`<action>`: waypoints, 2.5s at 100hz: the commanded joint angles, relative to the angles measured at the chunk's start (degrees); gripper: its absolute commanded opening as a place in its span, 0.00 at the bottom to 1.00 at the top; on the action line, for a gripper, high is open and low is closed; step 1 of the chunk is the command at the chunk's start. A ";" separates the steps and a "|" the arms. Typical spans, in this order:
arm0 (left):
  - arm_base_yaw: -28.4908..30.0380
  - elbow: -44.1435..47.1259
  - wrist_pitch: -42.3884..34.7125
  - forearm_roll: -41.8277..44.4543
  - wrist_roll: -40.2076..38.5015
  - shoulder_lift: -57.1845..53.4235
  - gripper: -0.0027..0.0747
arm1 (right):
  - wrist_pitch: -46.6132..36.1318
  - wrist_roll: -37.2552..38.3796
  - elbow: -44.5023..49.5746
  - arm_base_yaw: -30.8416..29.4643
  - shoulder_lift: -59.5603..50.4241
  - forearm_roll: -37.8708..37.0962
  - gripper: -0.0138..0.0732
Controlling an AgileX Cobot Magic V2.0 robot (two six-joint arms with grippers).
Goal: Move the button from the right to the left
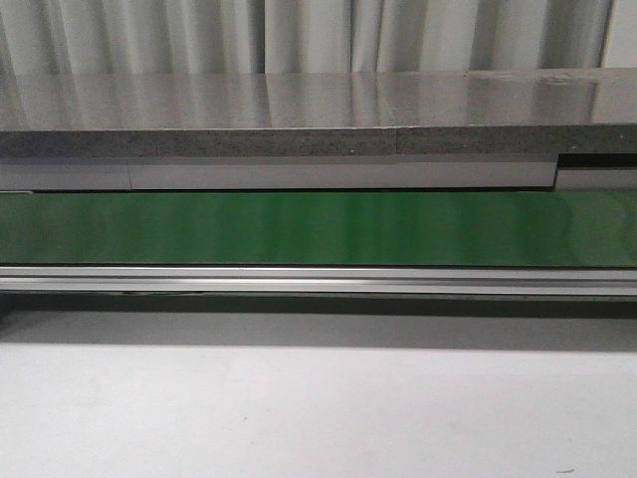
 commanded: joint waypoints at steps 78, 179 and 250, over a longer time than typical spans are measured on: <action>-17.38 33.06 -23.34 -6.47 0.19 -39.46 0.01 | -4.65 -0.07 -1.52 -0.12 0.50 0.28 0.08; -18.97 54.29 -32.27 -6.77 0.19 -73.05 0.01 | -4.61 -0.07 -1.52 -0.12 0.50 0.28 0.08; -18.97 75.93 -41.06 1.68 -11.03 -97.28 0.01 | -4.61 -0.07 -1.52 -0.12 0.50 0.28 0.08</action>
